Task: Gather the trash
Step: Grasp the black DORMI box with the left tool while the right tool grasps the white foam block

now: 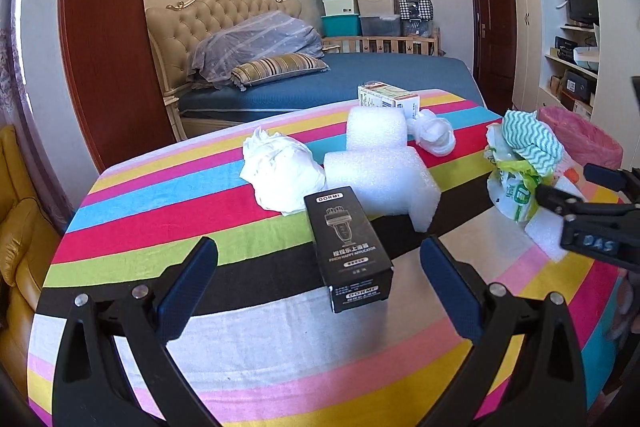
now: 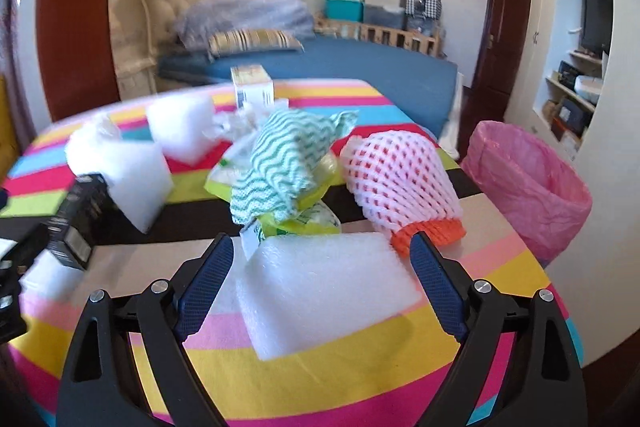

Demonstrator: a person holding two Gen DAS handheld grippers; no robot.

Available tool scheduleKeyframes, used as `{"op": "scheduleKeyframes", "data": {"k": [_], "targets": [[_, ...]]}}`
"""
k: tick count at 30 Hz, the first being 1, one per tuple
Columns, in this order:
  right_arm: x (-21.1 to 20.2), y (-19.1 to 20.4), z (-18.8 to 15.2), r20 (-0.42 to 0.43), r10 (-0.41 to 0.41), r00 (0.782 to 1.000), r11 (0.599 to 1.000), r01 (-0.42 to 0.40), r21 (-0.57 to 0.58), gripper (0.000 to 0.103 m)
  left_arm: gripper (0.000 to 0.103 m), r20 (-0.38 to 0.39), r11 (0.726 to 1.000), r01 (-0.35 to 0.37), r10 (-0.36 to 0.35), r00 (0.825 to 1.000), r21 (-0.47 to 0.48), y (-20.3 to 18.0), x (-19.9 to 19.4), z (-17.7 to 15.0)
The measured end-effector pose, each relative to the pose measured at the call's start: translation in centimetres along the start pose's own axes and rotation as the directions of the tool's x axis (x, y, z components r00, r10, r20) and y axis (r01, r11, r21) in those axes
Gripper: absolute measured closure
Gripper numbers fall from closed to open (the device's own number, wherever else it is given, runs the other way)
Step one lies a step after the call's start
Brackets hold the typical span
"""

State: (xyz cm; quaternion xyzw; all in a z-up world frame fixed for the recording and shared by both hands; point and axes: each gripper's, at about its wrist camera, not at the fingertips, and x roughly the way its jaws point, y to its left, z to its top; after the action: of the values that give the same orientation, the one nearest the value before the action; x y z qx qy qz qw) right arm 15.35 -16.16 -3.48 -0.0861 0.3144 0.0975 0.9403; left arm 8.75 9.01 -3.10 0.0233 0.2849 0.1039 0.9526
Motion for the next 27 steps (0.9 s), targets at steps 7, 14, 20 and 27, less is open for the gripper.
{"op": "scheduleKeyframes", "data": {"k": [7,14,20,27], "targets": [[-0.5,-1.7,-2.0,-0.029,-0.044,0.999,0.999,0.044,-0.002,0.019,0.005,-0.041,1.000,0.022,-0.023,0.999,-0.015,0.2,0.9,-0.2],[-3.0,-7.0,-4.9,-0.033,0.012,0.999,0.997,-0.009,0.081,0.019,0.005,-0.076,0.998,0.032,-0.036,0.996,-0.046,0.3,2.0,-0.1],[-2.8,-8.1,-5.5,-0.037,0.049,0.998,0.992,-0.045,0.115,0.019,0.005,-0.108,0.998,0.031,-0.037,0.993,-0.063,0.0,2.9,-0.1],[-3.0,-7.5,-6.0,-0.013,0.049,0.999,0.993,-0.048,0.108,0.047,0.006,-0.109,0.997,0.012,-0.020,0.994,-0.077,0.2,3.0,0.0]]}}
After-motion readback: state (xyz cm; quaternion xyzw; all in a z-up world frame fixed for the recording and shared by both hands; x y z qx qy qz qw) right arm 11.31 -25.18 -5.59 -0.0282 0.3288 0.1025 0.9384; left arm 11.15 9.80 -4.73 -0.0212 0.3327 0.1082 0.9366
